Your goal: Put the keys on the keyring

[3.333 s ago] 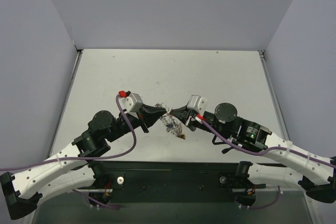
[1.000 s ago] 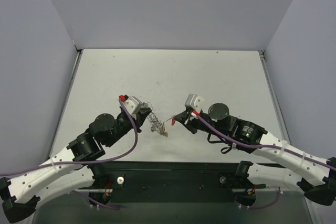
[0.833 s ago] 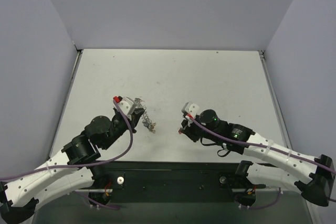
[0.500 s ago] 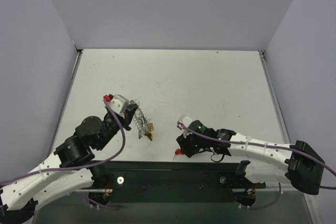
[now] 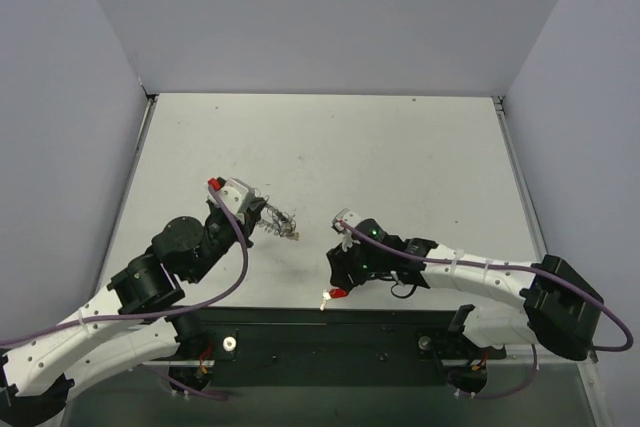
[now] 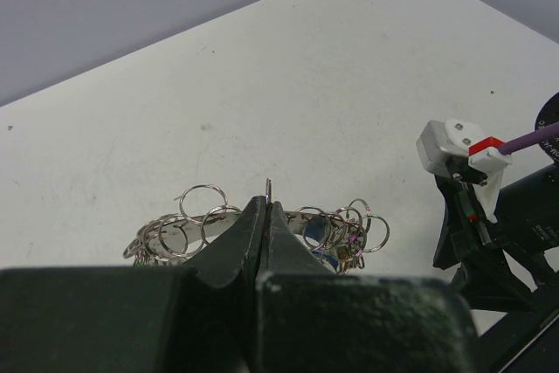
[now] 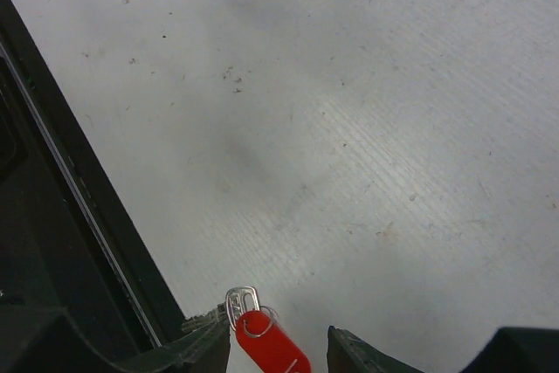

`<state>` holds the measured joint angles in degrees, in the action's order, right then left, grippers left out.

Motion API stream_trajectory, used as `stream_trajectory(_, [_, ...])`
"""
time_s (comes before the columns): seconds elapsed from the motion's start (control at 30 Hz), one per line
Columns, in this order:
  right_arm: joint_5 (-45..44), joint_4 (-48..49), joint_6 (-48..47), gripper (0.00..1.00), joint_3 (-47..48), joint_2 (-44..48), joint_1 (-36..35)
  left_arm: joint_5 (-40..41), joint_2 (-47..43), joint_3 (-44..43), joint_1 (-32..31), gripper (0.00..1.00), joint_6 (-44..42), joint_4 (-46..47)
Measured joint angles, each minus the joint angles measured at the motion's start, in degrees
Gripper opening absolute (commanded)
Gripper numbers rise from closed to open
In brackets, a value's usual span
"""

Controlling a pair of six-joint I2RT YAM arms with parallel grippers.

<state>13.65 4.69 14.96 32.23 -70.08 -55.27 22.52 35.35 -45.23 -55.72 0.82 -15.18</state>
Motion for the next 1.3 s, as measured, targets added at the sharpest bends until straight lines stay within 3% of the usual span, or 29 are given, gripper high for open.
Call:
stream_trajectory(0.33, [2.34,-0.17,5.95,0.37,4.15,-6.43,-0.76,0.20,-0.55,-0.63,0.00,0.00,-0.02,-1.97])
stream_trajectory(0.83, [3.43,-8.81,16.11,0.26,9.05,-11.06,-1.07,0.20,-1.03,-0.66,0.00,0.00,0.00,-2.69])
stream_trajectory(1.3, [3.96,-12.11,20.83,0.26,10.40,-15.87,-1.05,0.13,-1.46,-0.66,0.00,0.00,0.00,-2.93])
